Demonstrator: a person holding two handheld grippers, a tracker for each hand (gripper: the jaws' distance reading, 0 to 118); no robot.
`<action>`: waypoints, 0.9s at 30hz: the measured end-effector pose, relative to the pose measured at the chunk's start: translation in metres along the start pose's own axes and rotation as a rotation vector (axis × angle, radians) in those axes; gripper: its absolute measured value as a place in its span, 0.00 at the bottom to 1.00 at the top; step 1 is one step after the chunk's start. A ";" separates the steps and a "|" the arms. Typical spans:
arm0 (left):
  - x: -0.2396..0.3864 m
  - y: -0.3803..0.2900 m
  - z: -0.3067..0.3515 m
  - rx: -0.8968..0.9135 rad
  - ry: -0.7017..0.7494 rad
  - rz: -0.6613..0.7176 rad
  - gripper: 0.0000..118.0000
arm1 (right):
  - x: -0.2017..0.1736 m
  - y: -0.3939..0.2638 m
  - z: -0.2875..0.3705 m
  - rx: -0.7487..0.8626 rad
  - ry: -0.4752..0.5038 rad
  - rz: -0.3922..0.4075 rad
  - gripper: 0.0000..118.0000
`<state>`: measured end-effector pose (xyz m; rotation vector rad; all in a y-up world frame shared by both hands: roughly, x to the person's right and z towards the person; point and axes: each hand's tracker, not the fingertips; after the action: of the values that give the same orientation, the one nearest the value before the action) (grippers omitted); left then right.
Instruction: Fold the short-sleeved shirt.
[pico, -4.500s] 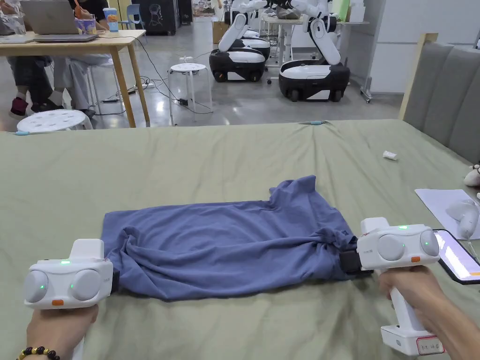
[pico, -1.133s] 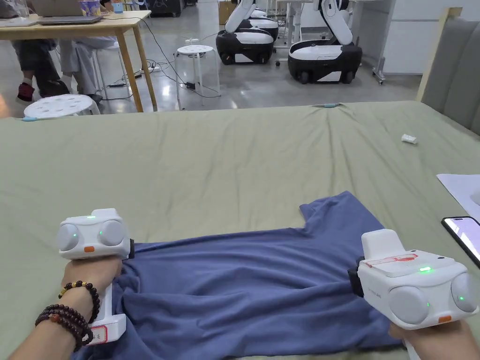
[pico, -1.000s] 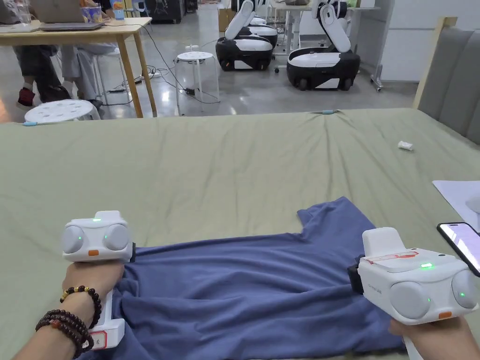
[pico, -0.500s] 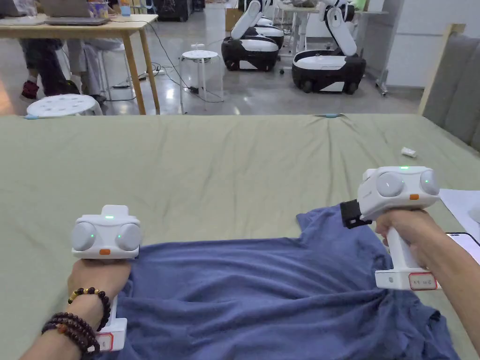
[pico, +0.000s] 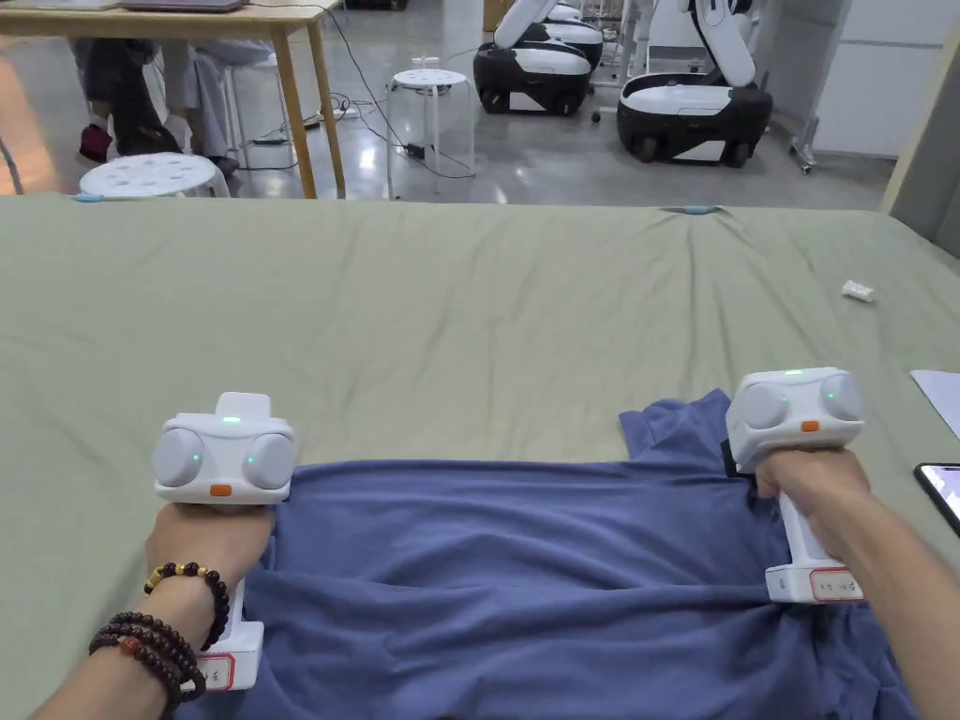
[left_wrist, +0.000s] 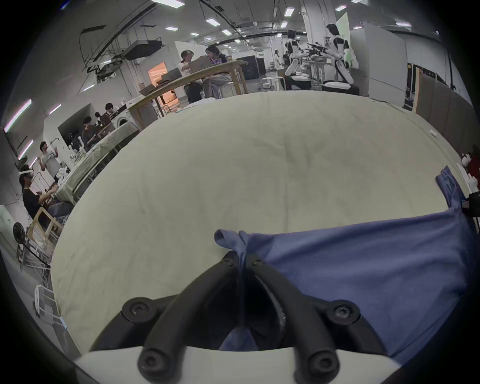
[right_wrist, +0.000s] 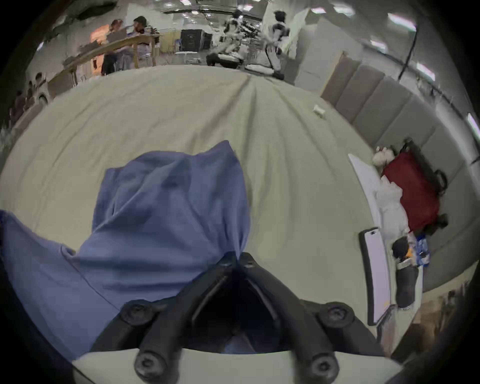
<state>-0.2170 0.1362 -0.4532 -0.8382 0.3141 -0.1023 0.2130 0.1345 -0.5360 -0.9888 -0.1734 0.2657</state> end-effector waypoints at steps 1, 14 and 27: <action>0.000 -0.001 0.001 0.001 -0.002 0.000 0.02 | -0.003 -0.002 0.001 -0.003 0.018 0.003 0.00; -0.027 -0.023 0.070 0.120 -0.064 -0.003 0.02 | 0.026 -0.043 0.118 0.252 0.032 0.063 0.00; -0.067 -0.151 0.145 0.115 -0.100 0.064 0.02 | 0.033 -0.213 0.188 0.238 -0.012 0.105 0.00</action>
<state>-0.2296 0.1531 -0.2342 -0.7163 0.2384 -0.0182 0.2248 0.1833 -0.2540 -0.7615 -0.0979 0.3791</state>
